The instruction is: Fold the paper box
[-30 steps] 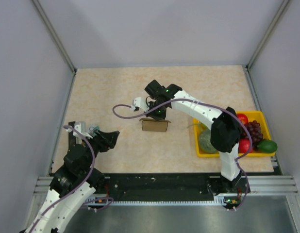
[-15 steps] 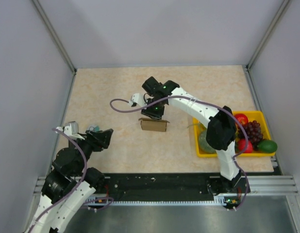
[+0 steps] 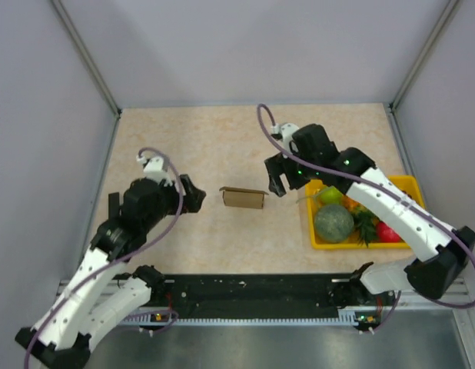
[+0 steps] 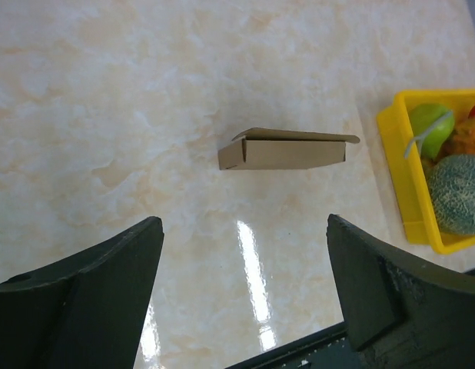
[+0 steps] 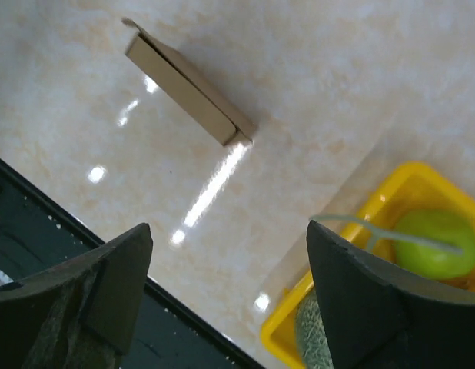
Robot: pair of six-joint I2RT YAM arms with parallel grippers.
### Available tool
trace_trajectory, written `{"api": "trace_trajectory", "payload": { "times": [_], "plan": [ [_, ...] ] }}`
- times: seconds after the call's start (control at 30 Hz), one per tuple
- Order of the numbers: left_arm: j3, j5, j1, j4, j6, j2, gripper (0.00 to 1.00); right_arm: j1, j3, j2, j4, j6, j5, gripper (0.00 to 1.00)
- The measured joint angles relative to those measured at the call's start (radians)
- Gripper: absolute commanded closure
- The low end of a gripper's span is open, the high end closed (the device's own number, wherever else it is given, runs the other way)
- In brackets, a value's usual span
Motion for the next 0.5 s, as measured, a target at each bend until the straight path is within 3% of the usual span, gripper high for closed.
{"api": "trace_trajectory", "payload": {
  "times": [0.03, 0.07, 0.2, 0.37, 0.5],
  "plan": [
    [0.038, 0.053, 0.021, 0.005, 0.029, 0.075, 0.16, -0.018, -0.088, -0.059, 0.022, 0.041, -0.005, 0.21],
    [0.066, 0.107, 0.047, 0.012, 0.053, 0.139, 0.19, -0.029, -0.156, -0.098, 0.049, 0.065, -0.009, 0.30],
    [0.184, 0.335, 0.164, 0.002, 0.197, 0.395, 0.22, -0.051, -0.360, -0.146, 0.132, 0.121, -0.027, 0.45],
    [0.273, 0.469, 0.181, -0.058, 0.429, 0.588, 0.26, -0.054, -0.372, -0.040, 0.219, 0.069, -0.058, 0.63],
    [0.288, 0.475, 0.180, -0.070, 0.577, 0.671, 0.38, -0.058, -0.361, 0.046, 0.277, 0.012, -0.064, 0.65]
  ]
}}
